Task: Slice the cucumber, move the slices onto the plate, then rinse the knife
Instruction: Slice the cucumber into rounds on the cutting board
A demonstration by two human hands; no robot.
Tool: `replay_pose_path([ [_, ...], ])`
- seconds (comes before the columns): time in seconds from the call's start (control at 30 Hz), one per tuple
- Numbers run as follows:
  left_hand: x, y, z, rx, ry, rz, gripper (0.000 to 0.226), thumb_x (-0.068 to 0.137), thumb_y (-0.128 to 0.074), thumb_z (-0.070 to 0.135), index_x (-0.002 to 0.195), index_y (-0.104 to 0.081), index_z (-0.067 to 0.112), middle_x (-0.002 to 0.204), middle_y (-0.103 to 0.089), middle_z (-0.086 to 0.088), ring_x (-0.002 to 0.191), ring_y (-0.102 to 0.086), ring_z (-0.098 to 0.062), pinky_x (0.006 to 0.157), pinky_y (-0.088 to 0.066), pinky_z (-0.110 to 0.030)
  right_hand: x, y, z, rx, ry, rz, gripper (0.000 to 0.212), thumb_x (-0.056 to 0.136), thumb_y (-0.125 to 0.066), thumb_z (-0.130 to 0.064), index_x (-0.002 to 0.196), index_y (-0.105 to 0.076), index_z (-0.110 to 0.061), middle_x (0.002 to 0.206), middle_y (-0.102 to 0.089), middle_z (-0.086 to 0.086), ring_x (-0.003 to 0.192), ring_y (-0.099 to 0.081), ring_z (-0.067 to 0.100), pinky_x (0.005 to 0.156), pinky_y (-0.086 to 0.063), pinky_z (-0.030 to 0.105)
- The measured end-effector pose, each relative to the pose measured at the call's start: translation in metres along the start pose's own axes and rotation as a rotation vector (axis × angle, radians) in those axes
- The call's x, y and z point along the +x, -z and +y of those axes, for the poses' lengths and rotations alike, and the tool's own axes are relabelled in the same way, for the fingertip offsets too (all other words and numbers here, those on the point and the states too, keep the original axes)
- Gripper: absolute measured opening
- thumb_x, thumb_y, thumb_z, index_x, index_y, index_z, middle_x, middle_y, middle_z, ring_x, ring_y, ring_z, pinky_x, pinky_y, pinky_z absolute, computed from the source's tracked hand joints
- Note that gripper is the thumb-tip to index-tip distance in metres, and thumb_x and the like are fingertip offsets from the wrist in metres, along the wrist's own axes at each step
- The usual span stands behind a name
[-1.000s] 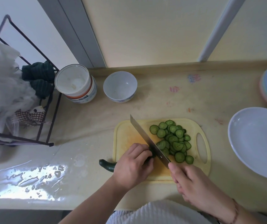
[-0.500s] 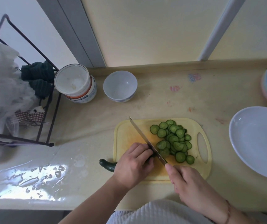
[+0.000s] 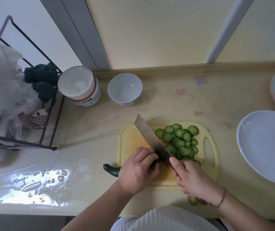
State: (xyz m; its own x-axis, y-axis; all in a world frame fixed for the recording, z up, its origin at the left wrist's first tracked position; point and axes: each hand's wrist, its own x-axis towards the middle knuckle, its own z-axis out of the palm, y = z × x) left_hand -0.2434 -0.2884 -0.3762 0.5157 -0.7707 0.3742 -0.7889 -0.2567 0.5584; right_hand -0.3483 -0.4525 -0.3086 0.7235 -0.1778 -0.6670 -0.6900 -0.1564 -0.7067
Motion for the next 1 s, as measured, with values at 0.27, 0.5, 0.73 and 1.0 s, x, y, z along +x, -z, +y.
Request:
replay_pose_path([
  [0.27,0.001,0.0,0.0,-0.009,0.007,-0.001,0.015,0.084,-0.077,0.01,0.097,-0.072,0.004,0.101,-0.066,-0.006,0.092,-0.061,-0.021,0.086,-0.052,-0.024,-0.006,-0.004,0.01,-0.094,0.019,0.103,0.058,0.086,-0.03,-0.067,0.065,-0.045,-0.015,0.043,-0.037,-0.005,0.037,-0.032,0.009,0.042,-0.03,0.025],
  [0.5,0.0,0.001,0.001,-0.014,0.02,0.005,0.014,0.085,-0.077,0.01,0.096,-0.072,0.005,0.1,-0.066,-0.004,0.092,-0.061,-0.02,0.085,-0.052,-0.023,-0.014,0.001,0.001,-0.027,-0.002,0.095,0.055,0.088,-0.032,-0.063,0.066,-0.043,-0.014,0.041,-0.035,-0.006,0.034,-0.031,0.009,0.038,-0.027,0.022],
  [0.73,0.0,0.0,0.0,-0.016,0.012,0.026,0.015,0.082,-0.079,0.006,0.095,-0.073,0.003,0.097,-0.067,-0.005,0.09,-0.061,-0.021,0.087,-0.05,-0.02,-0.029,-0.002,-0.009,-0.058,0.074,0.067,0.058,0.08,-0.031,-0.068,0.069,-0.046,-0.013,0.044,-0.039,-0.005,0.036,-0.036,0.004,0.04,-0.029,0.012],
  [1.0,0.002,0.001,0.001,-0.017,0.003,0.022,0.014,0.081,-0.079,0.005,0.093,-0.073,0.004,0.097,-0.067,-0.004,0.09,-0.06,-0.019,0.088,-0.048,-0.019,-0.035,-0.005,0.002,-0.084,0.115,0.108,0.074,0.076,-0.031,-0.075,0.069,-0.044,-0.002,0.05,-0.039,-0.001,0.043,-0.034,0.009,0.048,-0.029,0.026],
])
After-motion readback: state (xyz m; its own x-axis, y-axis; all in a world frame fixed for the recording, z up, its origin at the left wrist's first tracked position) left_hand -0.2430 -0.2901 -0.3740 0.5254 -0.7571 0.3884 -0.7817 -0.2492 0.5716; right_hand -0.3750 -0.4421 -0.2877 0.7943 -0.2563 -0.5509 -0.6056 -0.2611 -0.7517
